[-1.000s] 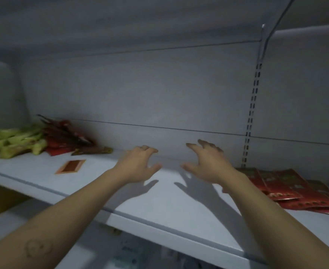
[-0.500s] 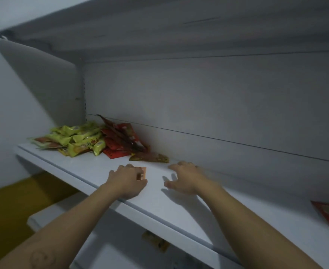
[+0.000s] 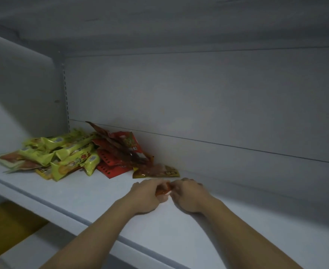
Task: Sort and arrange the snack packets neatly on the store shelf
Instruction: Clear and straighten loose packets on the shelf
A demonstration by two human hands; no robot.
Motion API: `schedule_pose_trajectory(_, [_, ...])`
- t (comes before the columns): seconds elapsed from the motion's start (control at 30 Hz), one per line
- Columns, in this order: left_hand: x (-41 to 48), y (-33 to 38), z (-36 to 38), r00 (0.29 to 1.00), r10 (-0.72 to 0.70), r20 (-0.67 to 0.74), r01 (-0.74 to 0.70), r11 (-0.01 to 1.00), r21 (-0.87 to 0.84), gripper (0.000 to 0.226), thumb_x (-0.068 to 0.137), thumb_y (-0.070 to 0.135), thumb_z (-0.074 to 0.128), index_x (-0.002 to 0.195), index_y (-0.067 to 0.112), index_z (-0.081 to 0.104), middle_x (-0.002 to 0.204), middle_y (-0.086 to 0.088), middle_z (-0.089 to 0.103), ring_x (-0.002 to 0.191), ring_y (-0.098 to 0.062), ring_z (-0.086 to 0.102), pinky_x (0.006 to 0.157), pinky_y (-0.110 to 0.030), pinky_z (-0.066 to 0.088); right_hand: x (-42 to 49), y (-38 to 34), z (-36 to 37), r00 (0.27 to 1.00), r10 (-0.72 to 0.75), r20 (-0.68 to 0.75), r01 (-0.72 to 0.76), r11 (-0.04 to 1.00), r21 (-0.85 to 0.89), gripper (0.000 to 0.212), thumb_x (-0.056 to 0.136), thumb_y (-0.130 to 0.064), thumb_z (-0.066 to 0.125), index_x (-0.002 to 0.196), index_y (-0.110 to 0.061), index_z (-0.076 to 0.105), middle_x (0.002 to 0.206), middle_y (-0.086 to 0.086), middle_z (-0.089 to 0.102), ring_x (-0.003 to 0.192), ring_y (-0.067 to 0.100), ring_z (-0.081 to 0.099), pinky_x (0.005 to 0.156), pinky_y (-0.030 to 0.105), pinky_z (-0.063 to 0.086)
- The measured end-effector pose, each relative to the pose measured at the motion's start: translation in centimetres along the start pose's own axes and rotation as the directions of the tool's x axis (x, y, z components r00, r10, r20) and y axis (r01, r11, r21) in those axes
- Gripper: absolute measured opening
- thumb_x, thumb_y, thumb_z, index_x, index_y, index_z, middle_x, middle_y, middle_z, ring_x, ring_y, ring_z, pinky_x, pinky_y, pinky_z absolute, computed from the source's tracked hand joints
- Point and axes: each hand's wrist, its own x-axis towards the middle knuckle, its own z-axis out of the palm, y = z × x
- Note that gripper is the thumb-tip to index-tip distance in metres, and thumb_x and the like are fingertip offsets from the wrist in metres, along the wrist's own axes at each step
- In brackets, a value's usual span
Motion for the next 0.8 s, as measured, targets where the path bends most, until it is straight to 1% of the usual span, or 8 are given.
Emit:
schedule_pose_trajectory(0.07, [0.9,-0.3,0.5,0.998,0.022,-0.062,-0.024,0.999,-0.03,0.016,0.094,0.037,0.061,0.11,0.042,0.059,0.114,0.016,0.064,0.108,-0.013,0.057,0.104,-0.041,0.042,0.5,0.4,-0.1,0.999,0.002,-0.036,-0.002,1.0,-0.005,0.037,0.097,-0.034,0.045,0.133,-0.033,0.052,0.129,0.006,0.057,0.121,0.029,0.05,0.102,0.039,0.038])
schedule_pose_trajectory(0.13, [1.7,-0.3,0.4,0.995,0.042,-0.086,-0.05,0.994,-0.094,0.018,0.091,0.033,0.066,0.106,0.043,0.062,0.114,0.017,0.066,0.11,-0.012,0.058,0.103,-0.038,0.044,1.0,0.7,-0.2,0.998,0.012,-0.059,-0.012,1.0,0.009,0.034,0.097,-0.039,0.046,0.13,-0.032,0.053,0.126,0.005,0.059,0.119,0.029,0.052,0.099,0.038,0.039])
schedule_pose_trajectory(0.23, [2.0,-0.9,0.3,0.995,0.049,-0.082,-0.064,0.978,-0.199,0.017,0.088,0.024,0.072,0.094,0.039,0.064,0.107,0.015,0.068,0.105,-0.014,0.062,0.098,-0.039,0.049,1.4,0.7,0.3,0.996,0.054,-0.067,-0.05,0.997,0.057,0.05,0.098,-0.055,0.043,0.14,-0.03,0.047,0.133,0.006,0.057,0.124,0.028,0.05,0.099,0.039,0.038])
schedule_pose_trajectory(0.37, [1.7,-1.1,0.6,0.99,0.119,-0.079,-0.137,0.95,-0.282,0.024,0.089,0.008,0.07,0.102,0.027,0.066,0.11,0.009,0.067,0.106,-0.008,0.062,0.098,-0.037,0.05,1.5,1.0,0.7,0.996,0.071,-0.047,-0.068,0.995,0.078,0.062,0.094,-0.057,0.053,0.147,-0.029,0.041,0.141,0.005,0.052,0.132,0.027,0.043,0.105,0.039,0.037])
schedule_pose_trajectory(0.47, [1.7,-0.8,0.8,0.992,0.071,-0.105,-0.082,0.992,-0.1,0.037,0.092,0.021,0.067,0.125,0.035,0.057,0.13,0.007,0.057,0.123,-0.014,0.05,0.107,-0.04,0.04,1.5,1.7,0.5,0.996,0.081,-0.04,-0.077,0.991,0.106,0.059,0.091,-0.051,0.061,0.145,-0.03,0.044,0.136,0.005,0.051,0.13,0.027,0.043,0.107,0.039,0.036])
schedule_pose_trajectory(0.57, [1.6,-0.7,0.9,0.998,0.008,-0.06,-0.006,0.999,0.037,0.048,0.098,0.032,0.057,0.144,0.034,0.043,0.145,0.006,0.051,0.133,-0.019,0.044,0.114,-0.042,0.031,1.1,1.7,0.5,0.997,0.074,0.01,-0.074,0.996,0.048,0.053,0.094,-0.054,0.054,0.142,-0.032,0.048,0.137,0.005,0.047,0.13,0.027,0.037,0.106,0.042,0.034])
schedule_pose_trajectory(0.63, [1.7,-0.6,0.9,0.998,0.022,-0.051,-0.016,0.994,0.106,0.043,0.1,0.033,0.052,0.143,0.033,0.045,0.142,0.005,0.051,0.129,-0.02,0.046,0.112,-0.041,0.031,0.9,1.7,0.4,0.998,0.056,0.025,-0.057,0.997,0.053,0.05,0.095,-0.055,0.051,0.14,-0.033,0.05,0.136,0.005,0.048,0.128,0.028,0.037,0.105,0.043,0.035])
schedule_pose_trajectory(0.8, [1.9,-0.3,1.1,0.994,0.089,-0.06,-0.079,0.984,0.162,0.039,0.101,0.024,0.05,0.139,0.034,0.048,0.132,0.003,0.05,0.123,-0.021,0.048,0.106,-0.043,0.034,0.3,1.3,-0.5,0.993,0.117,0.008,-0.117,0.986,0.117,0.059,0.087,-0.054,0.064,0.139,-0.028,0.051,0.13,0.005,0.054,0.123,0.026,0.048,0.106,0.04,0.039])
